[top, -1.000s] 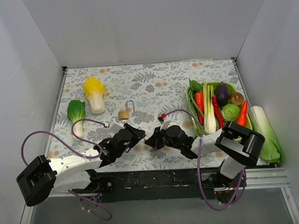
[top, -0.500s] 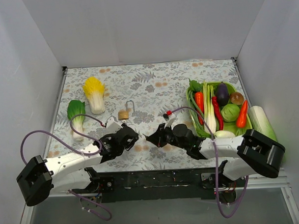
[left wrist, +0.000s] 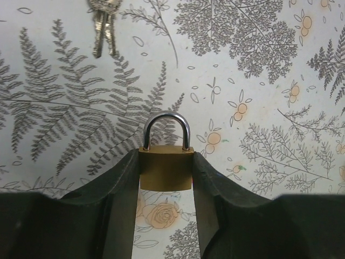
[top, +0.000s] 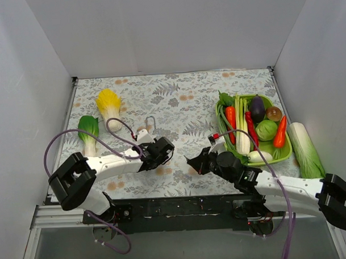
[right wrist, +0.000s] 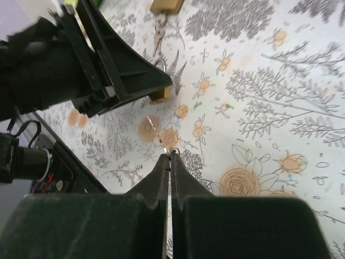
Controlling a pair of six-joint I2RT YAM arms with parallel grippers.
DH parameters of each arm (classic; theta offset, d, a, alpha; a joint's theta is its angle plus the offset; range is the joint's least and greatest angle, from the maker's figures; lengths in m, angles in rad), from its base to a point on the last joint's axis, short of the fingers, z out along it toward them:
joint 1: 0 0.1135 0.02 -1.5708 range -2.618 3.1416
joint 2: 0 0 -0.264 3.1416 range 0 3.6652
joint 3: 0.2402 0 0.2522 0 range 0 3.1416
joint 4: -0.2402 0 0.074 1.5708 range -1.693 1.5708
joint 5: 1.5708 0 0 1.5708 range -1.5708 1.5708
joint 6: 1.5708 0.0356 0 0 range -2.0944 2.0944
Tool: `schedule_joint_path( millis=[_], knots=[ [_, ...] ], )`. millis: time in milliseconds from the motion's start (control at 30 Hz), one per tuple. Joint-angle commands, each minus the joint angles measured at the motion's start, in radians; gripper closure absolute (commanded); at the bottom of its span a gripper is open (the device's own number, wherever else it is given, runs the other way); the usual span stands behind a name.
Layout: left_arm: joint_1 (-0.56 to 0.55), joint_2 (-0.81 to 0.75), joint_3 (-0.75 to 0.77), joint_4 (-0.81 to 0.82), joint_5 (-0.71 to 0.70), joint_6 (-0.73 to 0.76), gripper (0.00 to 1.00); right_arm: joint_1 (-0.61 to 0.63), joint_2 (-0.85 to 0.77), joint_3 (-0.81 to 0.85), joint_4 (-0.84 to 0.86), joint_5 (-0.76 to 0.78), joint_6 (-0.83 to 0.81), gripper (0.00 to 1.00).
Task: Unlock with the key
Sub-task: Place the lock at the center of the board.
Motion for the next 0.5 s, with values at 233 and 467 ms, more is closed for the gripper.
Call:
schedule_joint_path(
  millis=[233,467],
  knots=[
    [0.027,0.204,0.19,0.016,0.039,-0.797,0.2,-0.007,-0.305,0.012,-0.304,0.223,-0.087,0.99],
    [0.029,0.146,0.214,0.036,0.036,-0.353,0.02,-0.007,-0.34,0.058,-0.377,0.24,-0.134,0.99]
  ],
)
